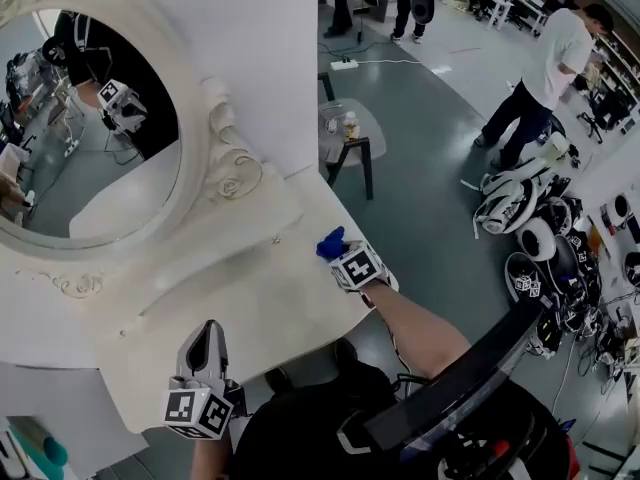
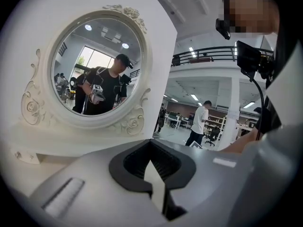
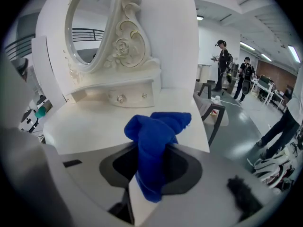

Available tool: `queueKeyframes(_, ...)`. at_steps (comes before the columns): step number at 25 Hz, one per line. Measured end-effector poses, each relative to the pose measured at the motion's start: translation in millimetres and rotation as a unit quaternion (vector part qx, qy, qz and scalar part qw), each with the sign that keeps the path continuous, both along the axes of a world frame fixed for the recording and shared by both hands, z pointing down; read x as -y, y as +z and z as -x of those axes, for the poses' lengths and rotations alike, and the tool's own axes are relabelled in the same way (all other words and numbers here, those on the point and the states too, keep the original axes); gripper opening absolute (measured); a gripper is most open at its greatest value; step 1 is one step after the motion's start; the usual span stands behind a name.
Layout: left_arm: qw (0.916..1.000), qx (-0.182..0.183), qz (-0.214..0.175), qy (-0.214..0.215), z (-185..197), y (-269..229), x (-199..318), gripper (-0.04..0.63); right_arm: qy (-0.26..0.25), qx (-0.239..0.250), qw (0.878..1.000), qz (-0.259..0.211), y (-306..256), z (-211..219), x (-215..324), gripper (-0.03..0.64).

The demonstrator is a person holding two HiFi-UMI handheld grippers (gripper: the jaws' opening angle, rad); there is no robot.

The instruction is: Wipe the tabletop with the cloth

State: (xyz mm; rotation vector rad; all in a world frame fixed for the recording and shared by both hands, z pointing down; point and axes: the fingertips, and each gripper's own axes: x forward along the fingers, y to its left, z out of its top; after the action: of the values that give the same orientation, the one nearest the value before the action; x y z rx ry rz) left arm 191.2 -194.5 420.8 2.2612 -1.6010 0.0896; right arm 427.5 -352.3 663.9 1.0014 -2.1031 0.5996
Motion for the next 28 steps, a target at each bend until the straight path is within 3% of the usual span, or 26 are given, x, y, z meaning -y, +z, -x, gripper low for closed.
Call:
queueKeyframes(11,0.9975,-0.013,-0.017,0.067,-42.6,1.0,31.8,0.008,0.019,0.002,1.000,0.014,3.0,-62.0,-110.8,0.129)
queueKeyframes(18,0.9958,-0.011,-0.026,0.088,-60.5,5.3,40.6,0.008,0.015,-0.004,0.999,0.052,9.8,-85.3,-136.6,0.129)
queueKeyframes(20,0.9965,-0.007,-0.025,0.080,-59.4,4.3,40.8,0.008,0.011,0.010,0.998,0.059,6.4,-83.5,-123.0,0.130)
queueKeyframes(28,0.9997,0.014,-0.017,0.011,-40.6,8.2,21.2,0.008,0.009,0.006,0.999,-0.030,-9.0,-50.5,27.7,0.130)
